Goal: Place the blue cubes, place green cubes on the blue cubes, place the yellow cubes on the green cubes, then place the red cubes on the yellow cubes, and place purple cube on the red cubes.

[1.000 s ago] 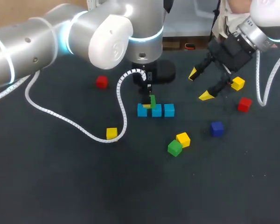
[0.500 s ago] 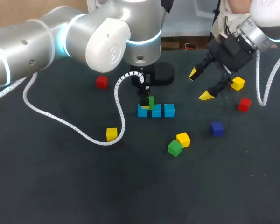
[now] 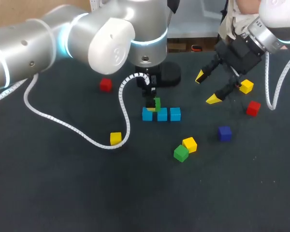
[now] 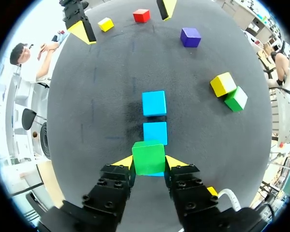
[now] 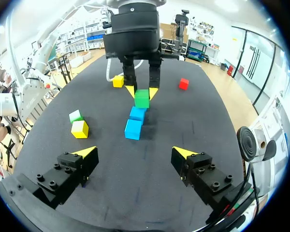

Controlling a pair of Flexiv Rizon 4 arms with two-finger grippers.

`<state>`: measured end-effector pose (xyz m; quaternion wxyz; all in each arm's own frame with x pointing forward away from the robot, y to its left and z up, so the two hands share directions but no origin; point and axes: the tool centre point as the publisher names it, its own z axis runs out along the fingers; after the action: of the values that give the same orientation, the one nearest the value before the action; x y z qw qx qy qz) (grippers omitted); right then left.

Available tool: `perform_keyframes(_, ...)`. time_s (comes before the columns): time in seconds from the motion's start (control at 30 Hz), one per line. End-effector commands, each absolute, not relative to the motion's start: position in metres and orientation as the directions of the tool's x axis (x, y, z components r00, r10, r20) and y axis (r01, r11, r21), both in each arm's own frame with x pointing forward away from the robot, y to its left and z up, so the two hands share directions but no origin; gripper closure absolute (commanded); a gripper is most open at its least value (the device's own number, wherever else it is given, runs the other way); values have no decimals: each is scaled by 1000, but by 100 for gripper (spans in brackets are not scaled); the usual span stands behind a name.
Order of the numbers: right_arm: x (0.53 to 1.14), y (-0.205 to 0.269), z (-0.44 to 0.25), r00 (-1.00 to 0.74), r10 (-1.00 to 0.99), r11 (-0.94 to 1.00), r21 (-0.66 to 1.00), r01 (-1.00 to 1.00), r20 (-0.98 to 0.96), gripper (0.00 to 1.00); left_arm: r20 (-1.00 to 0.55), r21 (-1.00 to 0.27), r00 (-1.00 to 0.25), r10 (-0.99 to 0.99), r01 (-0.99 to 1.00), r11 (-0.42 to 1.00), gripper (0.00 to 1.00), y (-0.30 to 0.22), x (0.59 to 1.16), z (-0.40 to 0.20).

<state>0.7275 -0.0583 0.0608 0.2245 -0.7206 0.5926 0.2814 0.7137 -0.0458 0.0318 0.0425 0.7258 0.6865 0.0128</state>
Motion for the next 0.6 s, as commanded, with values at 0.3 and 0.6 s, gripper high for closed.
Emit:
perform_keyframes(0.3, 727, -58, 61, 140, -727, -197, 9, -980, -672, 0, -42, 86, 60, 997, 995, -57, 100, -44, 705, 33)
perform_keyframes(0.6, 727, -58, 61, 140, -727, -197, 9, -980, -672, 0, -52, 74, 60, 997, 996, -56, 100, -46, 703, 29)
